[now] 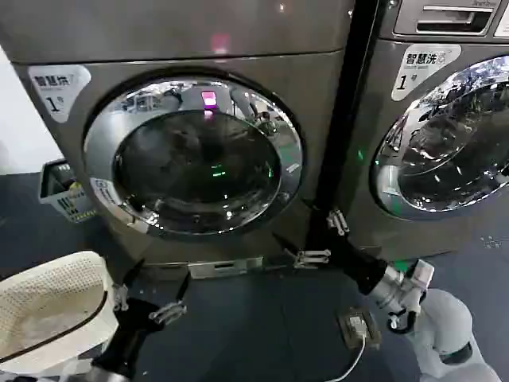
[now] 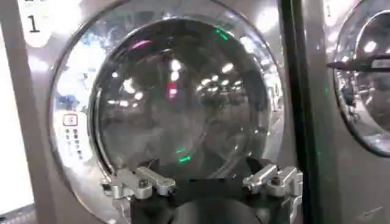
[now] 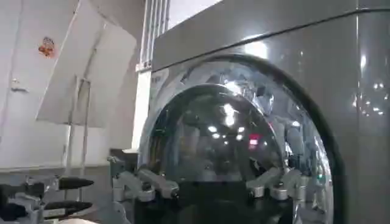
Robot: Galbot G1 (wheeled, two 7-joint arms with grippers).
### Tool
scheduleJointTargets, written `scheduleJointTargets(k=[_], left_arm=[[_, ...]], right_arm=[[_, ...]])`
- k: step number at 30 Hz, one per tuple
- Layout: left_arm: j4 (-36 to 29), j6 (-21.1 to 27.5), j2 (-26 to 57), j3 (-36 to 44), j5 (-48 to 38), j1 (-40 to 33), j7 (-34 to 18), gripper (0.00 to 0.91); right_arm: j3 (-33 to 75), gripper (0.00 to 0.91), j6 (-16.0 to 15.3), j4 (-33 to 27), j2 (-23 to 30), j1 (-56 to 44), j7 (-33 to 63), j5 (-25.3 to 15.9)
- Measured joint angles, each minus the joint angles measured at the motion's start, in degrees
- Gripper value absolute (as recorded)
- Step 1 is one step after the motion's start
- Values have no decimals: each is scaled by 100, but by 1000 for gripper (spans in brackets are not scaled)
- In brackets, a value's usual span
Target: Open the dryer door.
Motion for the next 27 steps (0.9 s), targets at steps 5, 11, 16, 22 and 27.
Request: scheduleJointTargets(k=[5, 11, 16, 22, 27], left_arm=[[5, 67, -31, 14, -4, 8, 34, 907], [49, 85, -91, 43, 95, -6, -14, 907], [38, 112, -121, 51, 242, 52, 9, 907], [65, 98, -228, 65, 270, 84, 8, 907], [79, 76, -298, 96, 317, 95, 6, 907]], right_arm=[[-885, 907, -126, -184, -151, 558, 371, 1], [-1955, 907, -666, -358, -95, 1480, 928, 53], [-2703, 907, -801, -616, 90, 2167, 1369, 70], [-3379, 907, -872, -952, 436, 2734, 1655, 103], [-3708, 907, -985, -1178, 615, 3059, 1737, 158]])
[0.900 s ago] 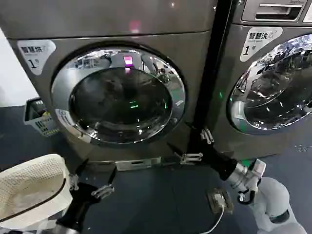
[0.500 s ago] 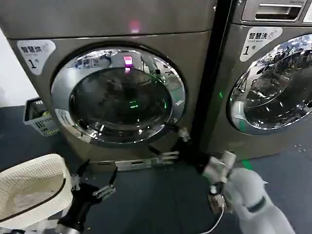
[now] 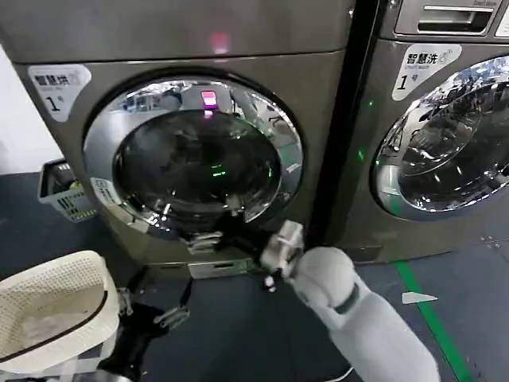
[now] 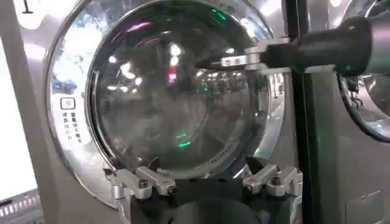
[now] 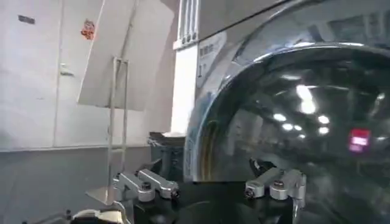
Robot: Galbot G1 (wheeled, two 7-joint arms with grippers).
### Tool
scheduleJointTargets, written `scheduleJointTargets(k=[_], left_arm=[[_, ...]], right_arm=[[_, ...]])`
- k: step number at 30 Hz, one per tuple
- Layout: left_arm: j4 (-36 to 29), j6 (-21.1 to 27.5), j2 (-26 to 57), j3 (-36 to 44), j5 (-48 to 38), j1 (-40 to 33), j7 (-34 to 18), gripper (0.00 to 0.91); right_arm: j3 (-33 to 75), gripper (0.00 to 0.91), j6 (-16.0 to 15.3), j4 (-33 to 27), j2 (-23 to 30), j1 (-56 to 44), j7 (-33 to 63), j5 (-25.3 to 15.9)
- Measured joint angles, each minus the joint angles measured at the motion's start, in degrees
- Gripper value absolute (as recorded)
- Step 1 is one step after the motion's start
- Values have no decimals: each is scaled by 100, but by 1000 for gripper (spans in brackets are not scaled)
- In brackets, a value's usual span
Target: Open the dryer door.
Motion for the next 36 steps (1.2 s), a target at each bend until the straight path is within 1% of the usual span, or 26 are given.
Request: scheduleJointTargets(k=[4, 7, 10, 17, 21, 33, 36], left_arm=[[35, -10, -11, 3, 12, -11, -8, 907], [12, -12, -14, -2, 3, 4, -10, 907], [-13, -13, -10, -4, -9, 11, -16, 907], [21, -1, -8, -5, -9, 0, -23, 907], [34, -2, -10, 0, -10, -3, -26, 907], [75, -5, 15, 3, -38, -16, -34, 907], [75, -5, 21, 4, -42, -18, -36, 907]], right_arm=[[-191, 907, -308, -222, 168, 191, 293, 128], [-330, 907, -431, -413, 272, 334, 480, 182], [-435, 907, -569, -552, 374, 465, 576, 342], [-683, 907, -601, -913, 585, 695, 716, 297], [-824, 907, -622, -1139, 756, 793, 847, 151], [-1184, 907, -630, -1627, 1089, 1076, 1096, 125], [-1273, 907, -616, -1739, 1178, 1120, 1120, 53]])
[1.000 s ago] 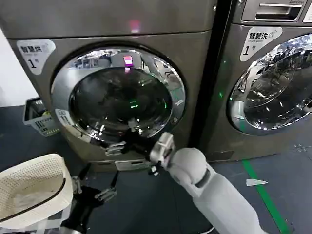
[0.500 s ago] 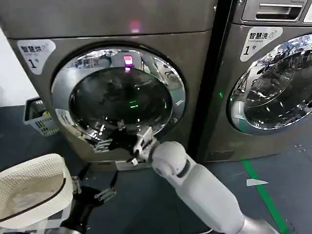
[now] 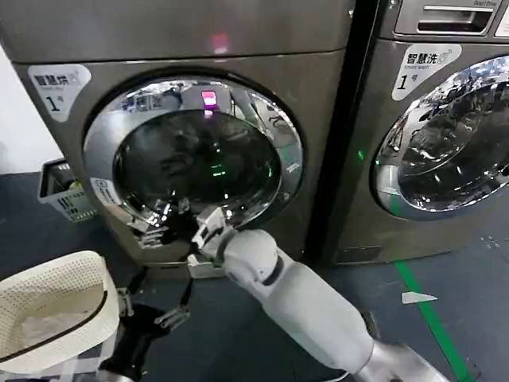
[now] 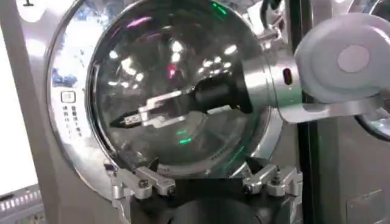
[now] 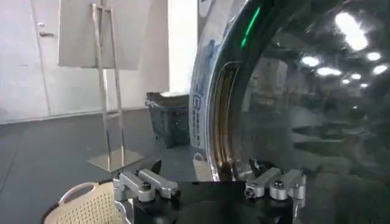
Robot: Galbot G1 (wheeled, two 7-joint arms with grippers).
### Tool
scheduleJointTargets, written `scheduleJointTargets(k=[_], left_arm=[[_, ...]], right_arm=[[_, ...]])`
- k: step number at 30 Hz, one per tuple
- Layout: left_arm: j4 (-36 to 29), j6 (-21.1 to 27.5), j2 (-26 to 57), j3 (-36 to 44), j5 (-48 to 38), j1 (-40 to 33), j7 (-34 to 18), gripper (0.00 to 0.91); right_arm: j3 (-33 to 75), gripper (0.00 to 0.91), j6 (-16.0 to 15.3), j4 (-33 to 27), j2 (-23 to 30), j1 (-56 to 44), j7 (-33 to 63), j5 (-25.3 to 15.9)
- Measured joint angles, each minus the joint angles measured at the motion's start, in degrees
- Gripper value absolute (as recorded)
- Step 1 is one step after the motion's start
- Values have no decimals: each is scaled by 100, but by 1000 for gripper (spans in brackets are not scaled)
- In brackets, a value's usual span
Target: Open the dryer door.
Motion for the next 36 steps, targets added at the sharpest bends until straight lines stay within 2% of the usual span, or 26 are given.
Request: scheduleJointTargets(k=[25, 36], left_arm=[[22, -43, -54, 115, 77, 47, -24, 907], [7, -62, -68, 143, 79, 55, -40, 907]], right_arm=[[-65, 907, 137, -1085, 836, 381, 81, -167], [-130, 907, 182, -1522, 912, 492, 96, -256]])
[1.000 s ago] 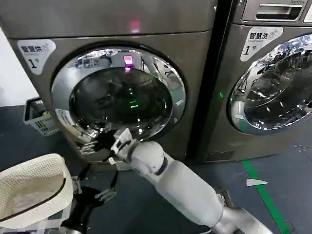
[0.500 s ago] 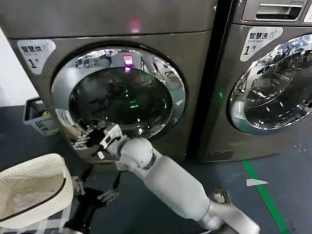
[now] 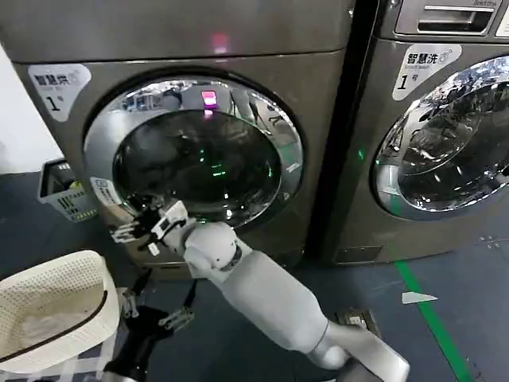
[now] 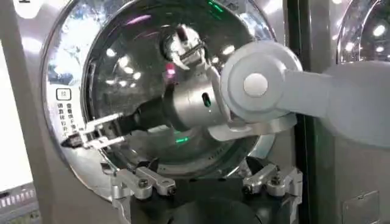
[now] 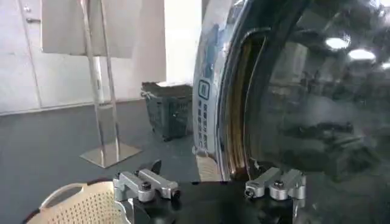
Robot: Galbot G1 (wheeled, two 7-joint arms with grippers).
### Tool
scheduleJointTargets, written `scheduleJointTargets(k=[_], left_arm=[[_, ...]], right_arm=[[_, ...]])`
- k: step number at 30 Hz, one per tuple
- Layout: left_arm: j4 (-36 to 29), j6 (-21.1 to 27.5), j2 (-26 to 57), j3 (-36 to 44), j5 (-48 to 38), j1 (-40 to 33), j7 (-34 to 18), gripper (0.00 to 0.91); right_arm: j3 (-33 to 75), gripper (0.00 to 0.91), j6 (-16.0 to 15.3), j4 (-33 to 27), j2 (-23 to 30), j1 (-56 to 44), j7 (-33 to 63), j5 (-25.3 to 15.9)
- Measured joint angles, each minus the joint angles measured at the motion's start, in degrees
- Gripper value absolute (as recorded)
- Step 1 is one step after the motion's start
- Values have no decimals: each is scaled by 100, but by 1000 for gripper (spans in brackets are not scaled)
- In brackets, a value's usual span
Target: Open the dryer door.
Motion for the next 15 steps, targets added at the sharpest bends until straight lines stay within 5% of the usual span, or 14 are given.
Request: scheduleJointTargets(k=[15], left_arm=[[-38, 2, 9, 0, -10, 19, -24, 907]], right_arm=[[-114, 907, 182, -449, 3, 247, -121, 25]])
